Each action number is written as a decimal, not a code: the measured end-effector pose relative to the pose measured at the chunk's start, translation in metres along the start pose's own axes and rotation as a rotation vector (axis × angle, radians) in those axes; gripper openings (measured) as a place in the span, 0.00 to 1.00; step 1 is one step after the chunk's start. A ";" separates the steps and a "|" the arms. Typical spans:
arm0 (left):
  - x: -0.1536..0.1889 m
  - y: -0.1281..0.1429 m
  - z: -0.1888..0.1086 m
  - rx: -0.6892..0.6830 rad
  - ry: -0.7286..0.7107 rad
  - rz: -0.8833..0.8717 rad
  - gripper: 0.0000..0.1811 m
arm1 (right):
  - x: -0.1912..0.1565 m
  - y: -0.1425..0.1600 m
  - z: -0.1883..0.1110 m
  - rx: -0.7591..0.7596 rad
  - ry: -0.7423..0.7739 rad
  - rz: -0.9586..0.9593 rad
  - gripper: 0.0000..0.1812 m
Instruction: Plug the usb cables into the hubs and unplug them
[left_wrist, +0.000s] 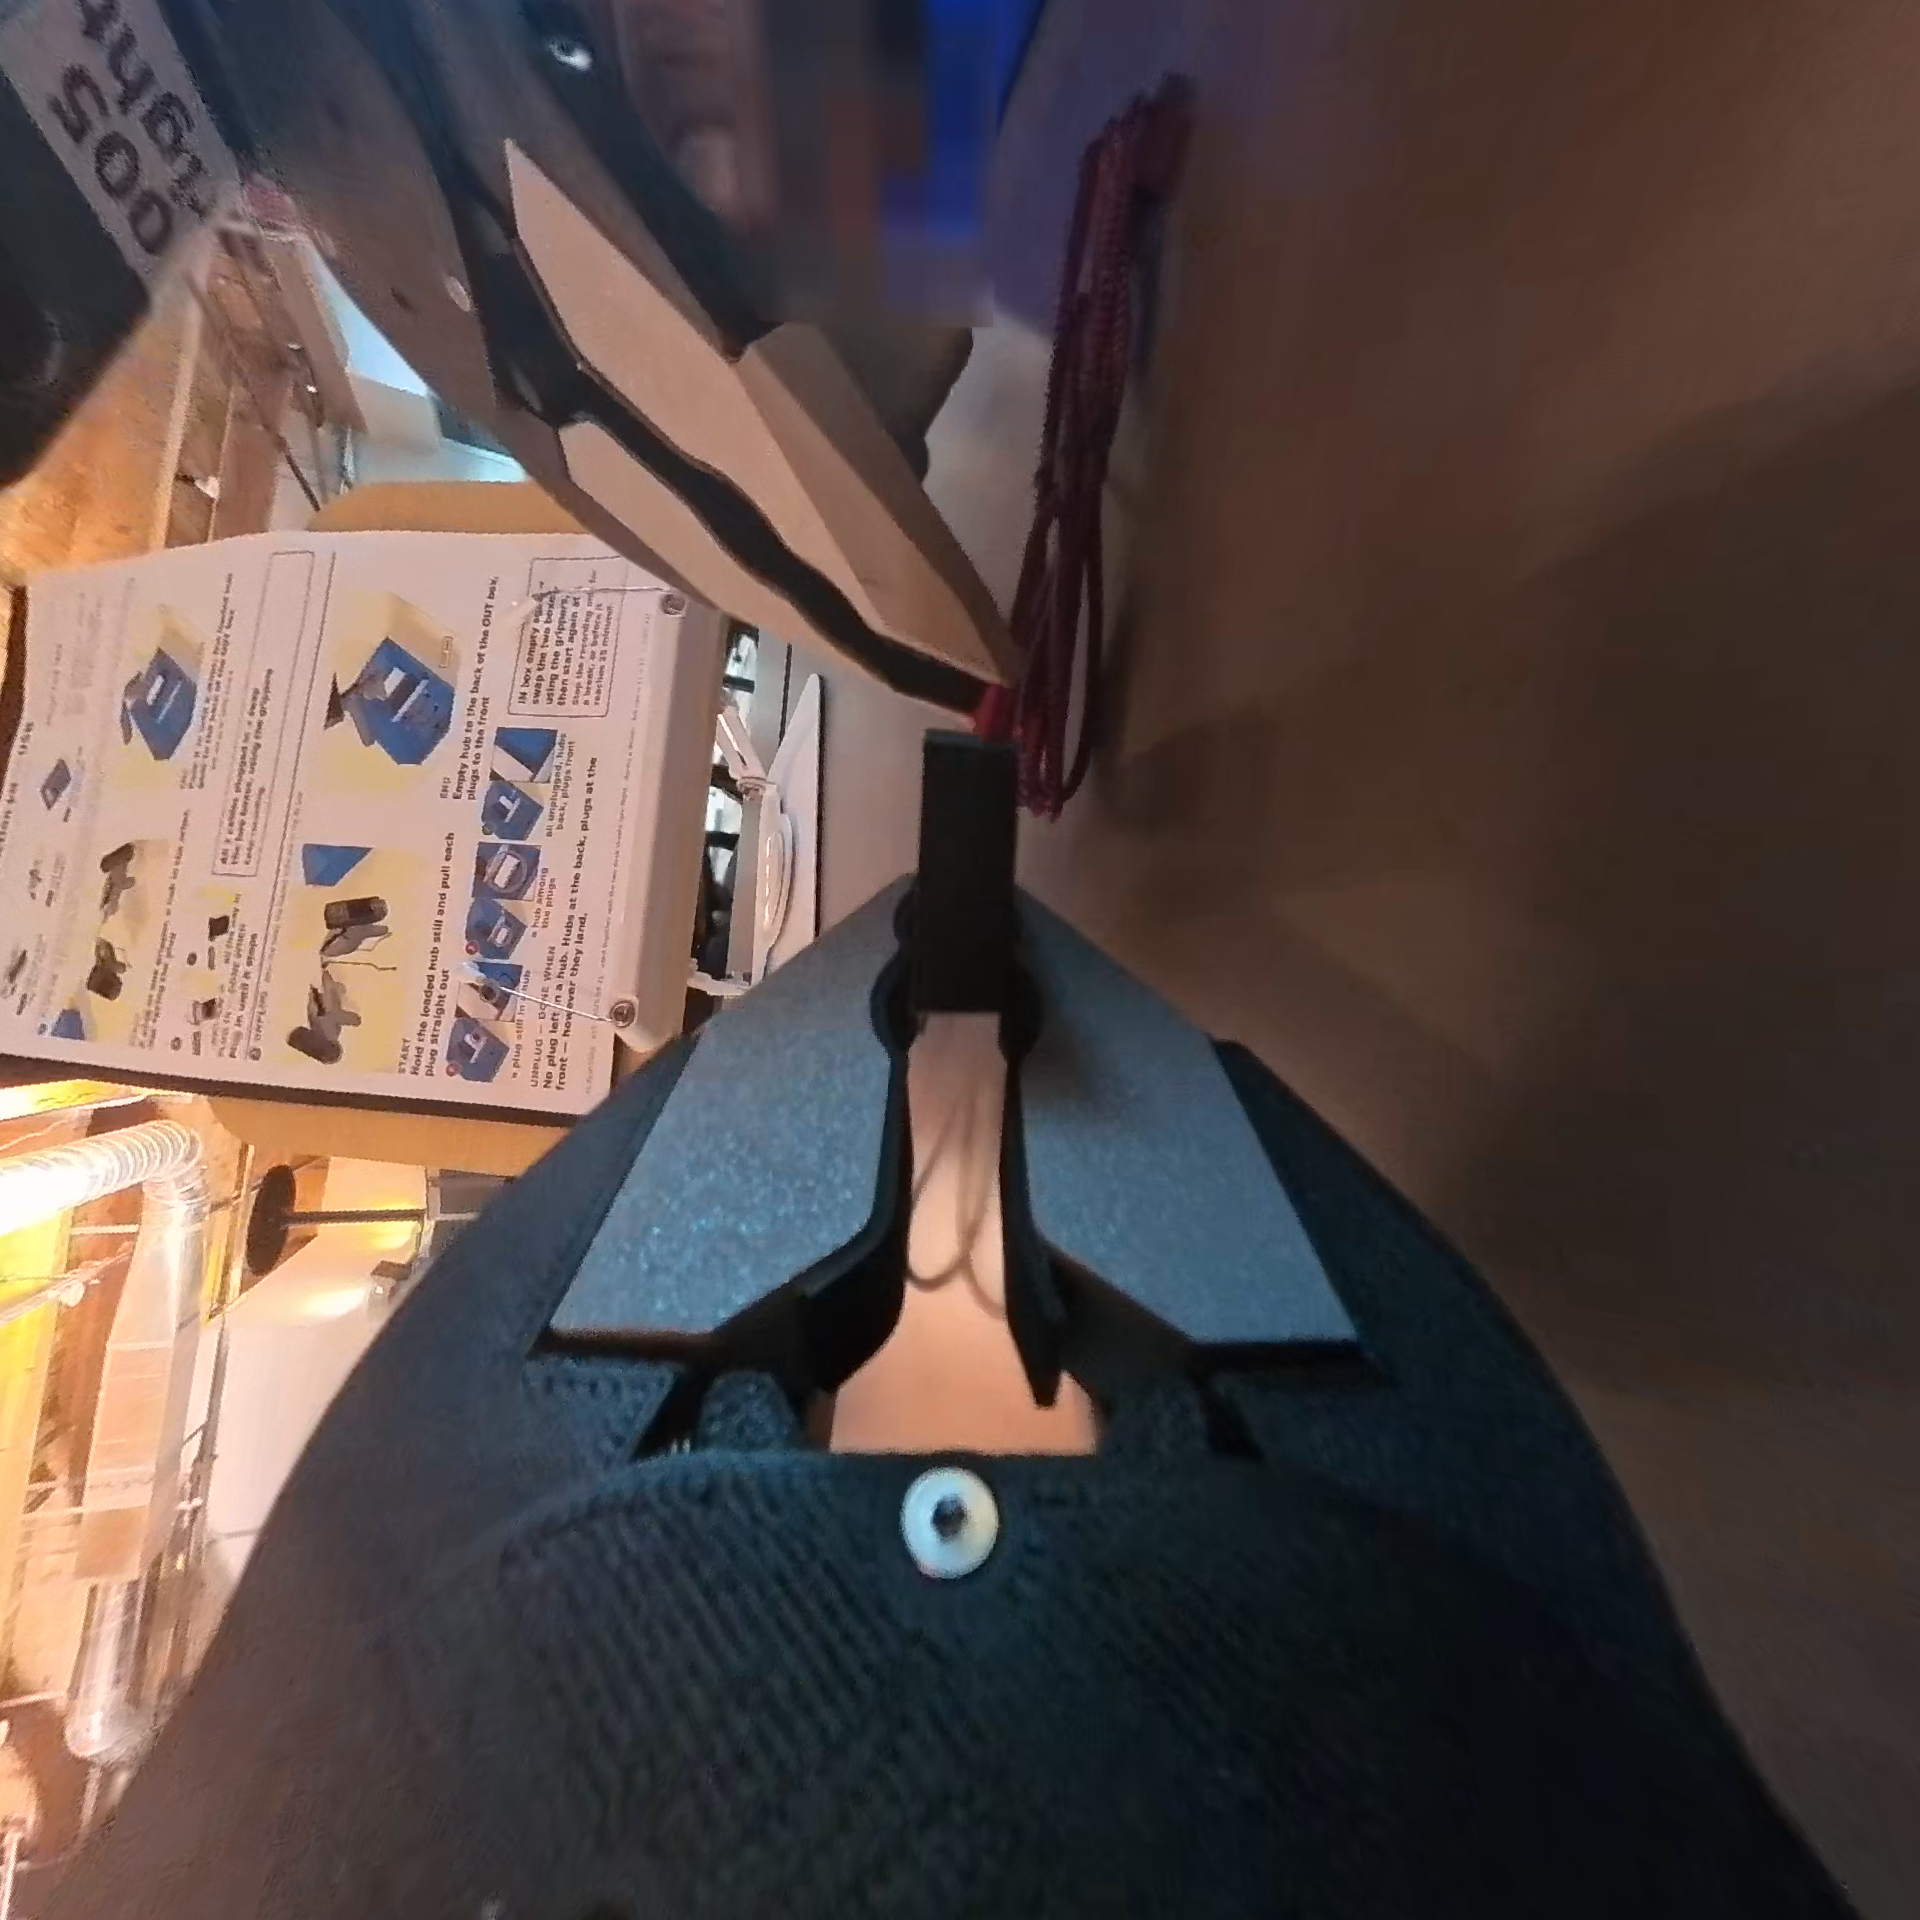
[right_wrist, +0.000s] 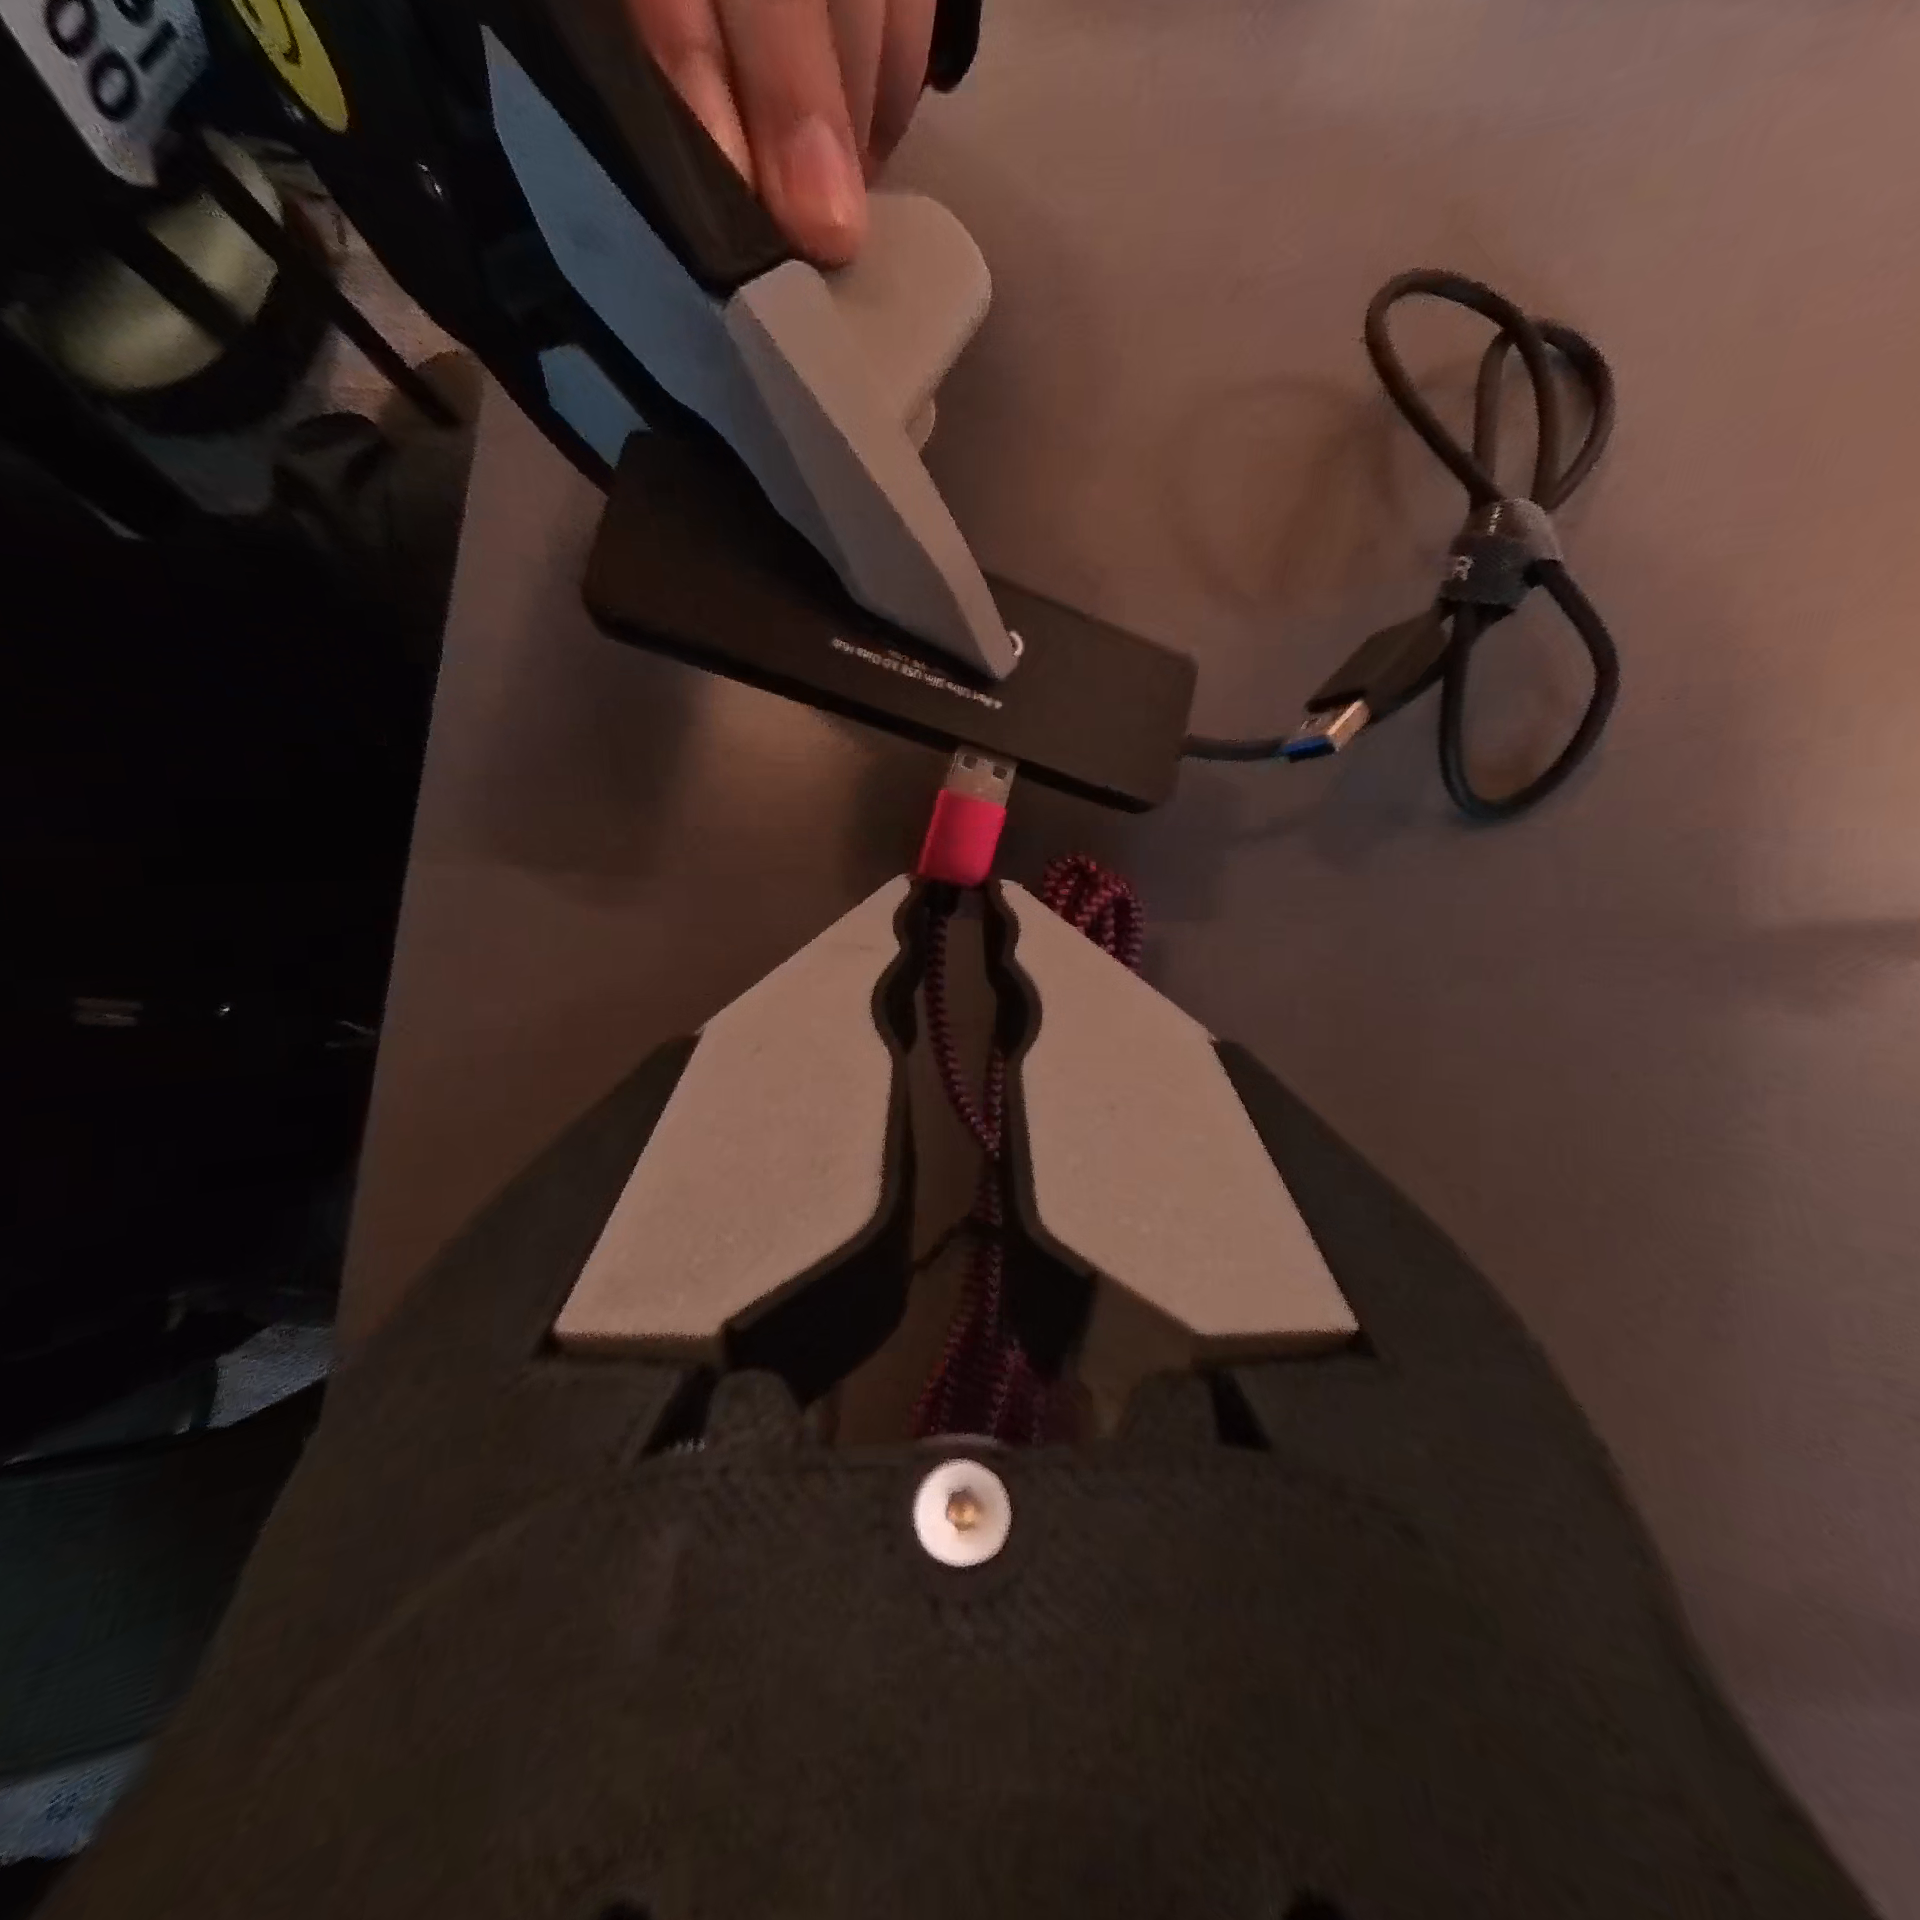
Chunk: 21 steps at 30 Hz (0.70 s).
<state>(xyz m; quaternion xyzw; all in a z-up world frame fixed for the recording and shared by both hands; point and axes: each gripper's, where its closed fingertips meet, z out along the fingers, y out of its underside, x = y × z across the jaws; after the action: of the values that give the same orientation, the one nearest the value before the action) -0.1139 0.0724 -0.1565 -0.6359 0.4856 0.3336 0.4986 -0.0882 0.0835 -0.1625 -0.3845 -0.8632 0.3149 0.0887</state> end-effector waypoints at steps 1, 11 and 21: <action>-0.001 0.000 0.000 0.003 -0.005 -0.010 0.05 | 0.001 -0.002 -0.001 0.004 0.016 -0.011 0.04; 0.011 -0.002 0.006 0.071 0.113 -0.145 0.07 | -0.001 -0.003 0.008 0.030 0.022 -0.075 0.04; 0.011 0.013 0.012 -0.036 0.057 -0.053 0.09 | -0.003 -0.004 0.010 0.043 0.007 -0.070 0.04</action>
<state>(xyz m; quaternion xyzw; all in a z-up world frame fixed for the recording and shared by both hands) -0.1219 0.0804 -0.1735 -0.6666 0.4766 0.3106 0.4817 -0.0924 0.0742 -0.1674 -0.3533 -0.8688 0.3288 0.1109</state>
